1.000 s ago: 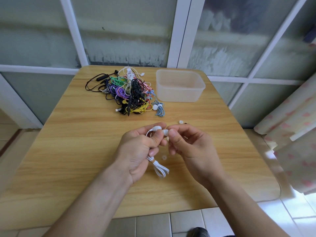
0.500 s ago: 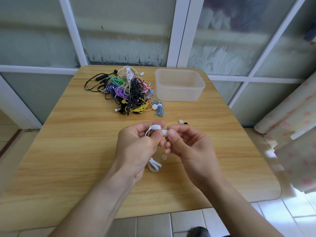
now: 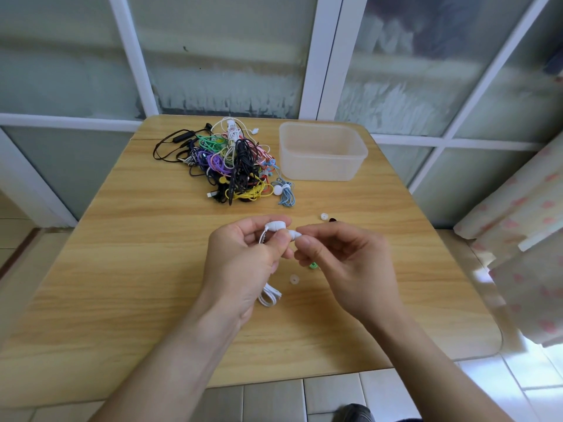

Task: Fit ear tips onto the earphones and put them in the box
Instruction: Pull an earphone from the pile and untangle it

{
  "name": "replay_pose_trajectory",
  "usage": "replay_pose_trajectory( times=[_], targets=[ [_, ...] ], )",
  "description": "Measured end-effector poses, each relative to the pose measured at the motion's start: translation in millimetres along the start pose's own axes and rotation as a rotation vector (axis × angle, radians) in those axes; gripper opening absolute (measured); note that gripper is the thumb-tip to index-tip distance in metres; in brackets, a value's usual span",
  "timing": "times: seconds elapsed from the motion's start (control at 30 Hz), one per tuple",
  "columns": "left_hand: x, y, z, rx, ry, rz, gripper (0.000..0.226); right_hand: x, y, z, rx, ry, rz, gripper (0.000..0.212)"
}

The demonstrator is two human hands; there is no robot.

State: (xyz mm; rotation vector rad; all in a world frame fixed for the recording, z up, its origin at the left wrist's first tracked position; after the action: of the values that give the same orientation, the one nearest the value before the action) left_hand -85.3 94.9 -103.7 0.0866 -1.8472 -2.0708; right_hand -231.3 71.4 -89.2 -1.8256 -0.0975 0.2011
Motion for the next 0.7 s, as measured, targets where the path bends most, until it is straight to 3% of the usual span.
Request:
replay_pose_trajectory(
  times=[0.2,0.43,0.7],
  targets=[
    [1.8,9.7,3.0,0.113,0.024,-0.032,0.016,5.5,7.3,1.2,0.078,0.004,-0.180,0.017],
    [0.3,1.7,0.6,0.017,-0.011,-0.008,0.016,-4.3,-2.8,-1.4,0.061,-0.020,-0.140,0.022],
    [3.2,2.0,-1.0,0.021,-0.050,0.000,0.017,-5.4,1.0,-1.5,0.125,-0.080,-0.185,0.020]
  ],
)
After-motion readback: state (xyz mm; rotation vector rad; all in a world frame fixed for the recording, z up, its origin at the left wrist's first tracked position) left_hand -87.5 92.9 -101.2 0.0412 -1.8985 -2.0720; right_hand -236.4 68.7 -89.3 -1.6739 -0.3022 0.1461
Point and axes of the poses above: each hand's wrist, its own z-axis away from the middle knuckle, its own x-axis out of the palm, y = z × x, the point moved 7 cm from there along -z, towards the middle knuckle, and after that the axes turned 1 degree about -z, right-handed, at the moved point
